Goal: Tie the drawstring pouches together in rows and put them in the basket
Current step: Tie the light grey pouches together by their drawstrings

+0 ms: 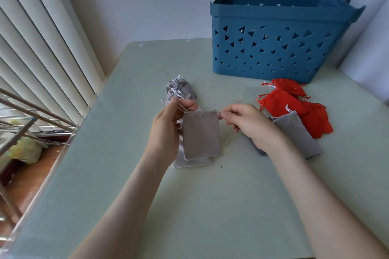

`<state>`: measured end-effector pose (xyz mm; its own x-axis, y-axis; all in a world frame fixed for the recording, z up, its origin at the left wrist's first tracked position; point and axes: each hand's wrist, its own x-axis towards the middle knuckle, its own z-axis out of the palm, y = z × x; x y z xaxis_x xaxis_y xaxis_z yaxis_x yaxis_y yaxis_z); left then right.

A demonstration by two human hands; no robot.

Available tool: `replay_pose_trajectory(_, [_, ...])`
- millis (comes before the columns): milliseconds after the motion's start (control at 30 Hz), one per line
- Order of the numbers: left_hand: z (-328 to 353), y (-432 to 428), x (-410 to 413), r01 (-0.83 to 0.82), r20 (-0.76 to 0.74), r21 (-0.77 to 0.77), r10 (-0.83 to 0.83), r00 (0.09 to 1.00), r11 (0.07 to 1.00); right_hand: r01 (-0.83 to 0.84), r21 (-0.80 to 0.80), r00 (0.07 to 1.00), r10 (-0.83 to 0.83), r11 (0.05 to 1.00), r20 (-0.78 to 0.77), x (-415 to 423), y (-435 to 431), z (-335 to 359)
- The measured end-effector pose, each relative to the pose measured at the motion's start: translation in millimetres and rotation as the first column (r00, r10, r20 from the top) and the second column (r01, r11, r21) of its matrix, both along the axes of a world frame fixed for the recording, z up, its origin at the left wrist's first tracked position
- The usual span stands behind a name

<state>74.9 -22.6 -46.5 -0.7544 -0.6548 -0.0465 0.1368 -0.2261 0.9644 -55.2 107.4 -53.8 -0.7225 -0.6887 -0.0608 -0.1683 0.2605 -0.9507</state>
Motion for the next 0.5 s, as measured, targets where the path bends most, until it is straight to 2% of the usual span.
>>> replay_pose_trajectory(100, [-0.1, -0.2, 1.4, -0.052, 0.026, -0.084, 0.055, 0.998, 0.995, 0.016, 0.022, 0.999, -0.015, 1.0, -0.052, -2.3, 0.3, 0.3])
replay_pose_trajectory(233, [-2.5, -0.4, 0.6, -0.05, 0.045, -0.157, 0.058, 0.997, 0.986, 0.084, 0.082, 0.968, -0.062, 0.993, -0.245, -9.4, 3.3, -0.9])
replay_pose_trajectory(367, [0.9, -8.2, 1.7, -0.085, -0.005, -0.06, 0.085, 0.996, 0.995, 0.198, 0.055, 0.949, -0.177, 0.979, -0.259, -16.6, 5.9, -3.0])
replay_pose_trajectory(500, [4.1, -13.9, 0.6, -0.062, -0.024, 0.135, 0.066, 0.998, 0.989, 0.273, 0.024, 0.938, -0.261, 0.962, -0.227, -19.6, 5.7, -3.8])
